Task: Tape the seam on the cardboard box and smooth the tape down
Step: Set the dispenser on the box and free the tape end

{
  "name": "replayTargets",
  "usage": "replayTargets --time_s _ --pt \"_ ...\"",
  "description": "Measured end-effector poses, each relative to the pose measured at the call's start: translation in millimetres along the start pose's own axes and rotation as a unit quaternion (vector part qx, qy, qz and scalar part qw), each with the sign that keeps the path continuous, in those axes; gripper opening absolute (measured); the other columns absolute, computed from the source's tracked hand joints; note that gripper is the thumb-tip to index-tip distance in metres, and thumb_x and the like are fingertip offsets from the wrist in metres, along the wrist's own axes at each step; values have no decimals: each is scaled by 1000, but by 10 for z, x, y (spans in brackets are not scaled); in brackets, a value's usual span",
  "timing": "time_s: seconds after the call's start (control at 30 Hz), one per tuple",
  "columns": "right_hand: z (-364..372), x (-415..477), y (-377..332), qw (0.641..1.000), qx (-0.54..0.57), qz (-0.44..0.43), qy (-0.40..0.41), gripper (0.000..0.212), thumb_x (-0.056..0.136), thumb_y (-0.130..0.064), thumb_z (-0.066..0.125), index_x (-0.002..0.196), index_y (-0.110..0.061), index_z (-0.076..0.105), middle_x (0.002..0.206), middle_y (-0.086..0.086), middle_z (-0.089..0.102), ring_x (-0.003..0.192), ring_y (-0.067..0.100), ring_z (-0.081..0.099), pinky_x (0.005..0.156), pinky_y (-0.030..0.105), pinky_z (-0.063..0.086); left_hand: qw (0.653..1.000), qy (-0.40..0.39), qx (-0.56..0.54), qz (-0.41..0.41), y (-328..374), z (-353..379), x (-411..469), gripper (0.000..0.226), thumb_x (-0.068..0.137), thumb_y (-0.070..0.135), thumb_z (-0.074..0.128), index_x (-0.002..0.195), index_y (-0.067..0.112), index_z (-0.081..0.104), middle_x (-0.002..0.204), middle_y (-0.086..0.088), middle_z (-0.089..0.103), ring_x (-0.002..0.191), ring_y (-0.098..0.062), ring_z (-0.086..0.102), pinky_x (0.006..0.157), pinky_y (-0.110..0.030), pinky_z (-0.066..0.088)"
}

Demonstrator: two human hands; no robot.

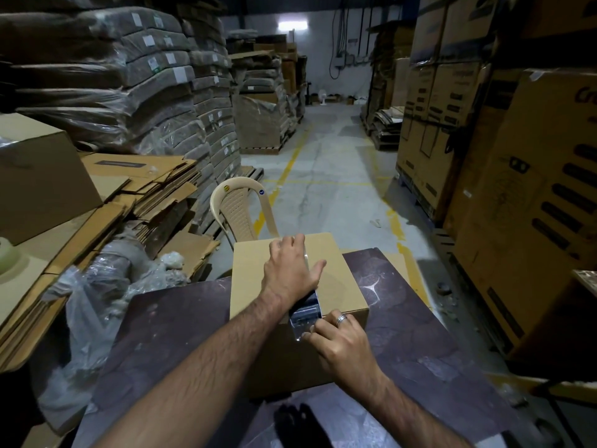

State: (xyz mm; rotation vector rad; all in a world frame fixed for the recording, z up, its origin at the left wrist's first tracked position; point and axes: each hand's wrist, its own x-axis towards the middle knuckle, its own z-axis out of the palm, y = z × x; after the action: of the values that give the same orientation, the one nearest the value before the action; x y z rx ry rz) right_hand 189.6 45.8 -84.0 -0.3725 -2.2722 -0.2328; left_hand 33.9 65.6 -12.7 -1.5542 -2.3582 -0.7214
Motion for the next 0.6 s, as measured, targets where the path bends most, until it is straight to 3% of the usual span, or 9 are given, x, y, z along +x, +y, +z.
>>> replayTargets --time_s 0.13,0.2,0.33,0.47,0.6 --pt "-17 84 -40 1000 -2 -4 0 3 78 -17 71 79 -20 72 68 -4 59 69 17 49 55 29 41 1000 -2 2 23 -16 55 97 36 89 35 53 115 12 47 111 -9 57 108 -30 49 86 -37 46" --pt "-17 146 -78 1000 0 -1 5 12 84 -20 62 76 -20 70 67 -4 58 66 17 50 52 30 42 999 -2 9 47 -76 82 156 33 89 31 50 114 11 50 108 -10 59 104 -29 52 91 -36 42" --pt "21 176 -133 1000 -3 6 11 20 88 -24 60 69 -19 67 65 -3 55 64 17 50 52 30 42 998 -20 13 63 -165 138 216 37 86 34 46 116 13 54 107 -7 59 104 -27 54 90 -37 45" --pt "39 130 -115 1000 -4 7 -1 11 77 -13 72 68 -17 66 66 -3 55 66 17 49 55 30 40 997 -18 11 72 -185 144 173 40 87 39 45 115 12 56 106 -7 60 104 -29 53 87 -39 47" --pt "31 86 -175 1000 4 -16 -4 17 83 -9 61 67 -15 65 67 -1 55 68 17 47 58 30 39 997 -31 8 70 -179 94 210 41 89 40 47 113 8 59 107 -10 61 103 -32 52 90 -40 44"
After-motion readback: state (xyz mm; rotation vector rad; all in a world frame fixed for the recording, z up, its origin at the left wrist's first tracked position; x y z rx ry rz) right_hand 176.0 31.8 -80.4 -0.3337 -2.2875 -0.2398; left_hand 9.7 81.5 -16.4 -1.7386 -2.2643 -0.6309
